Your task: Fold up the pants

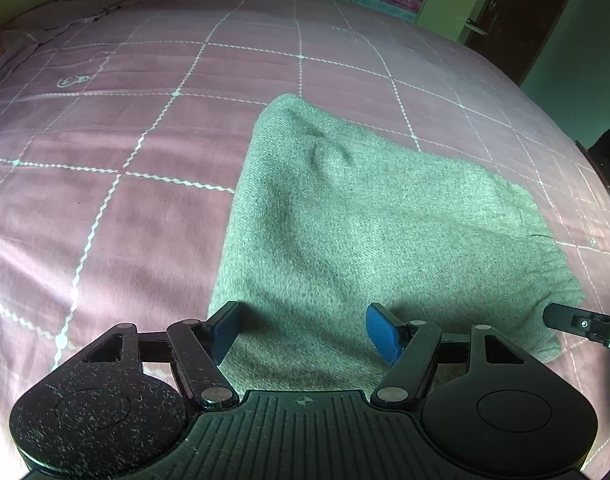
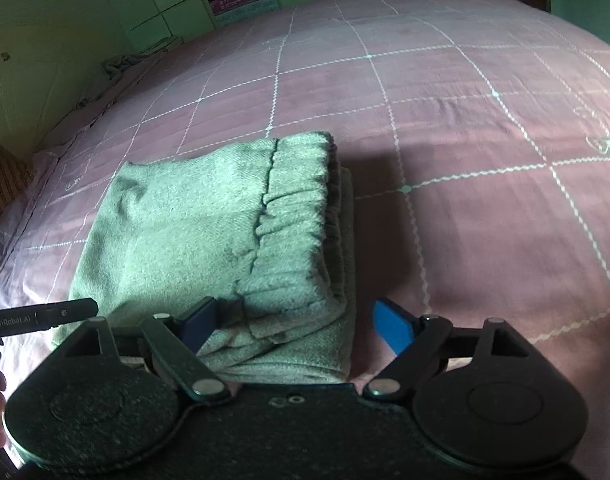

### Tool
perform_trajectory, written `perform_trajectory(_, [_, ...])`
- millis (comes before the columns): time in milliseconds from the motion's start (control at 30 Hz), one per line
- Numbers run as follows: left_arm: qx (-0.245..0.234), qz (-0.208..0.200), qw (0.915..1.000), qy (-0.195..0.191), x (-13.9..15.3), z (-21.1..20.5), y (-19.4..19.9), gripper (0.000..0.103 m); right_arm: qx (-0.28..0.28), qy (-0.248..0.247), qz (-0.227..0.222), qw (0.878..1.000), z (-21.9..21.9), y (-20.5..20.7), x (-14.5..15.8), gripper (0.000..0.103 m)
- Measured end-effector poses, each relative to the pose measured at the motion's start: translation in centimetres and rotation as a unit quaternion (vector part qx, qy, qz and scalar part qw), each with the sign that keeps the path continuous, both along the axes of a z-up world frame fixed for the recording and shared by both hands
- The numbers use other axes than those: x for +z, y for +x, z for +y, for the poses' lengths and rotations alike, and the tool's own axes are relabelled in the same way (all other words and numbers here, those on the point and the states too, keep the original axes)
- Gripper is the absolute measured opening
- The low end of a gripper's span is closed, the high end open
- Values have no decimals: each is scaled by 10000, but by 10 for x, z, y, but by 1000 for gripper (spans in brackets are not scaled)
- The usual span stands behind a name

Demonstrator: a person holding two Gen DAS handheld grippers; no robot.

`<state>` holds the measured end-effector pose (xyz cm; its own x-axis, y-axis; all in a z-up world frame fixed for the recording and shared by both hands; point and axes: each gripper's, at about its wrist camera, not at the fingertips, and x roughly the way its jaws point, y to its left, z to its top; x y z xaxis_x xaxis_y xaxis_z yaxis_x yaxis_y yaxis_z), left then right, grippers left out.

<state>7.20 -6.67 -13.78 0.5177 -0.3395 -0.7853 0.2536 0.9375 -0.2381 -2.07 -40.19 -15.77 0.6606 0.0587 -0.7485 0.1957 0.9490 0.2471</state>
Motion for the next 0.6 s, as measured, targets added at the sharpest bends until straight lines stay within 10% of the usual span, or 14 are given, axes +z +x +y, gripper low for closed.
perform_trajectory(367, [100, 578, 9959, -683, -19, 32, 41, 68, 22, 1204, 287, 9923, -33, 26, -25, 91])
perform_trajectory(600, [4, 1452, 9686, -2020, -47, 56, 65, 59, 323, 1957, 326, 9796, -54, 40, -38, 85])
